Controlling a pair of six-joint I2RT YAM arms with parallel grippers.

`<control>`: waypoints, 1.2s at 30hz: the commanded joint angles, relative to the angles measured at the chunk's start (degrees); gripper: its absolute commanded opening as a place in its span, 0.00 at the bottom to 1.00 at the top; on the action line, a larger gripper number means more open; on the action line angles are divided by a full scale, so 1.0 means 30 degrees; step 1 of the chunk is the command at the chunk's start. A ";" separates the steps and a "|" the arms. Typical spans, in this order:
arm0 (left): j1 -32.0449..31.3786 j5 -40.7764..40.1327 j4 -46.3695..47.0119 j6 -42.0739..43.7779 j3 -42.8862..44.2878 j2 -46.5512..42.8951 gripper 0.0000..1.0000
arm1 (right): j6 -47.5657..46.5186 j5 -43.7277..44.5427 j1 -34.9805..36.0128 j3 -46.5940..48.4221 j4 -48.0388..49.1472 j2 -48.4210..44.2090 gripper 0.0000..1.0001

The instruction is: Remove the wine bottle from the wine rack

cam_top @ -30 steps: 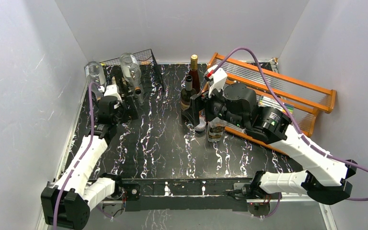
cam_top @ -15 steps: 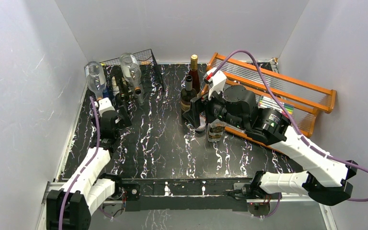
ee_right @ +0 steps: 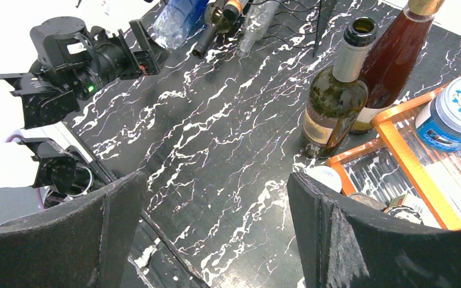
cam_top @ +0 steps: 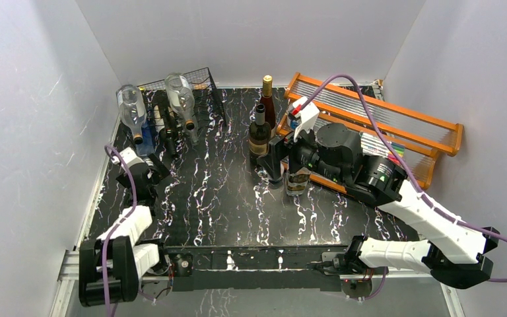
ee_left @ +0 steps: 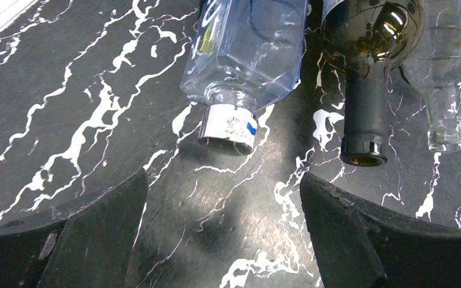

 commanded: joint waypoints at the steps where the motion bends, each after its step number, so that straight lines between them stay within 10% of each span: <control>1: 0.1220 0.1722 0.4207 -0.0205 -0.0097 0.1717 0.94 | -0.0401 0.0118 0.0058 -0.0279 0.1694 -0.0634 0.98; 20: 0.3262 0.3904 0.8425 -0.0050 0.0453 0.6571 0.70 | -0.0356 0.0076 0.0065 -0.0766 0.2046 -0.1448 0.98; 30: 0.3975 0.5100 0.8728 -0.0042 0.0799 0.7717 0.73 | -0.0261 -0.0017 0.0070 -0.0641 0.2097 -0.1275 0.98; 36: 0.4408 0.5523 0.9016 -0.0295 0.0651 0.7887 0.56 | -0.0217 -0.0024 0.0072 -0.0697 0.2053 -0.1372 0.98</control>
